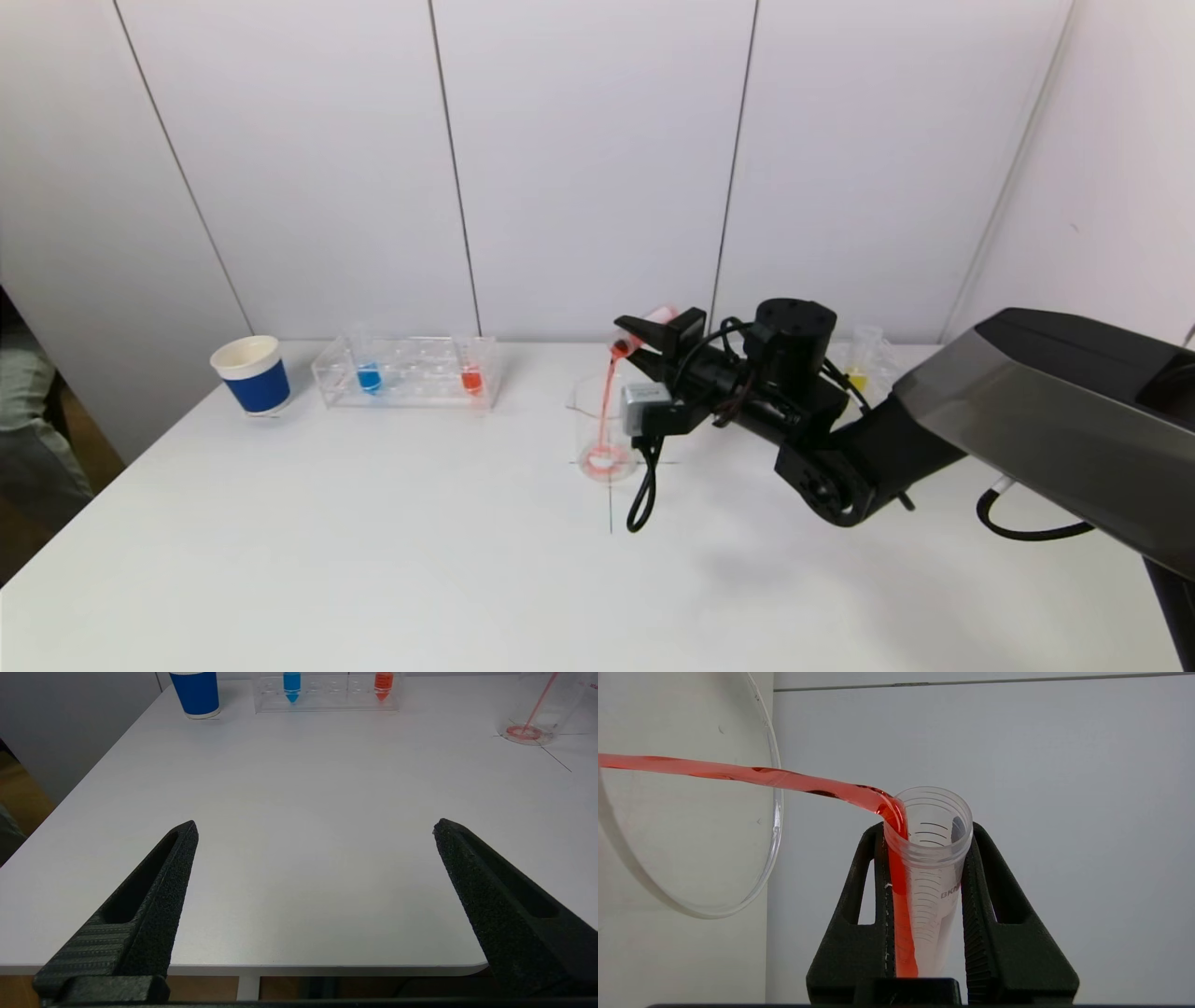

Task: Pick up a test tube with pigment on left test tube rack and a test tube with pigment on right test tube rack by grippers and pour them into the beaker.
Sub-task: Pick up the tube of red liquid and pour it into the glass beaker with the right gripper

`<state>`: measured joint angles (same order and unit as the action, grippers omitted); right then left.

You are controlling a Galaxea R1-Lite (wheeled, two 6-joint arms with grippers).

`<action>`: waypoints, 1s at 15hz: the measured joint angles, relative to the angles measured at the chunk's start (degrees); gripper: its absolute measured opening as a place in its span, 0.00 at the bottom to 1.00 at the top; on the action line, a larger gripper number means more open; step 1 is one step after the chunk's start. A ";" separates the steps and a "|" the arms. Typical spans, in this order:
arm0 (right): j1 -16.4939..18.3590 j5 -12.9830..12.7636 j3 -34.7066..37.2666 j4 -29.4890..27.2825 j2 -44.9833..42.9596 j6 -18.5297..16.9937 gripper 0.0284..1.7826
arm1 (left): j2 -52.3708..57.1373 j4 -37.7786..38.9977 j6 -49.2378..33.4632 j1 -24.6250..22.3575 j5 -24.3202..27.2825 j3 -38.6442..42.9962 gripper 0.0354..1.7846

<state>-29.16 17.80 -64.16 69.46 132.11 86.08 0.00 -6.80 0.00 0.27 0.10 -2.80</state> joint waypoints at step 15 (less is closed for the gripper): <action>0.28 0.56 0.44 -0.12 -0.20 6.64 0.25 | 0.00 -0.02 0.00 0.00 -0.02 0.00 0.99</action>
<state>-28.88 18.36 -63.72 69.34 131.91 92.72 0.00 -6.83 0.00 0.27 0.07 -2.80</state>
